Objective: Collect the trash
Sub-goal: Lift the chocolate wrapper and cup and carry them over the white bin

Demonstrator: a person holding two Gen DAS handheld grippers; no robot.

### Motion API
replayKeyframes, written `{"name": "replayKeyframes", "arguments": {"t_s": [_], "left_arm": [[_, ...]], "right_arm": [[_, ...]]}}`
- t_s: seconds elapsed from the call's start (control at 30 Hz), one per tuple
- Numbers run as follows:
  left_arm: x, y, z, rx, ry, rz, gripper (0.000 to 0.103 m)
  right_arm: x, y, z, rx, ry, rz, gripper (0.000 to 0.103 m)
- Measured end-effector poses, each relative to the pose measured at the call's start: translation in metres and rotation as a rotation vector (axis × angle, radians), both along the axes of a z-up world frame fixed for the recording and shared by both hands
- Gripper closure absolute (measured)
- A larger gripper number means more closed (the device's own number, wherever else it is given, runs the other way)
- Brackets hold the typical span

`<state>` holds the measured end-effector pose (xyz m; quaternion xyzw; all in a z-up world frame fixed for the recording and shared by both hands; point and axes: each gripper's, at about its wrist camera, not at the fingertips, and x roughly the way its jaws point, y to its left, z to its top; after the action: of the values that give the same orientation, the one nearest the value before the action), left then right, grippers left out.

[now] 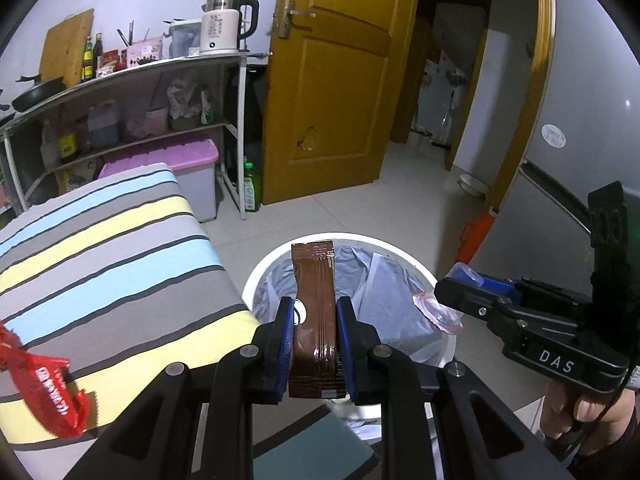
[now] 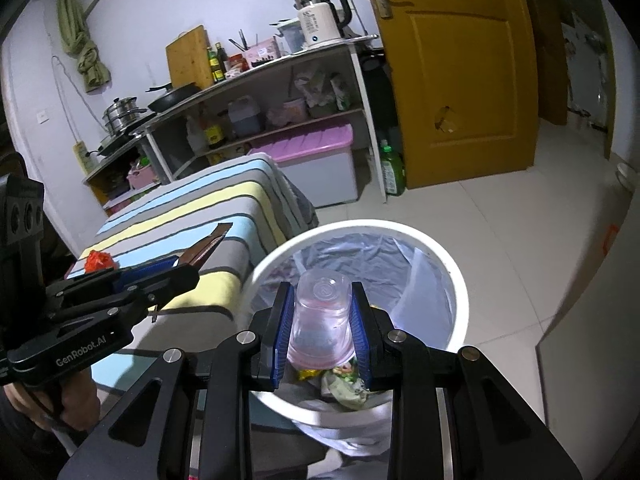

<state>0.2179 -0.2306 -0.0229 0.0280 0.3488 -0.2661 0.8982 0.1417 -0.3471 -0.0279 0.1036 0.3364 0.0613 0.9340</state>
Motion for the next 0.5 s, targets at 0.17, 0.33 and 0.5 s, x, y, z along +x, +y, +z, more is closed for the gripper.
{"name": "replayKeyframes", "arguments": {"t_s": [0.17,0.33,0.5], "left_arm": [[0.009,-0.01,-0.01,0.001,0.019,-0.006,0.082],[0.019,-0.015,-0.017,0.003,0.038,-0.003,0.082],[0.024,-0.015,-0.022,0.005,0.056,-0.005,0.079]], "right_arm": [[0.006,-0.009,-0.008,0.004,0.022,-0.016,0.074],[0.011,-0.014,-0.017,0.007,0.047,-0.026,0.074],[0.017,-0.014,-0.024,-0.001,0.07,-0.027,0.073]]}}
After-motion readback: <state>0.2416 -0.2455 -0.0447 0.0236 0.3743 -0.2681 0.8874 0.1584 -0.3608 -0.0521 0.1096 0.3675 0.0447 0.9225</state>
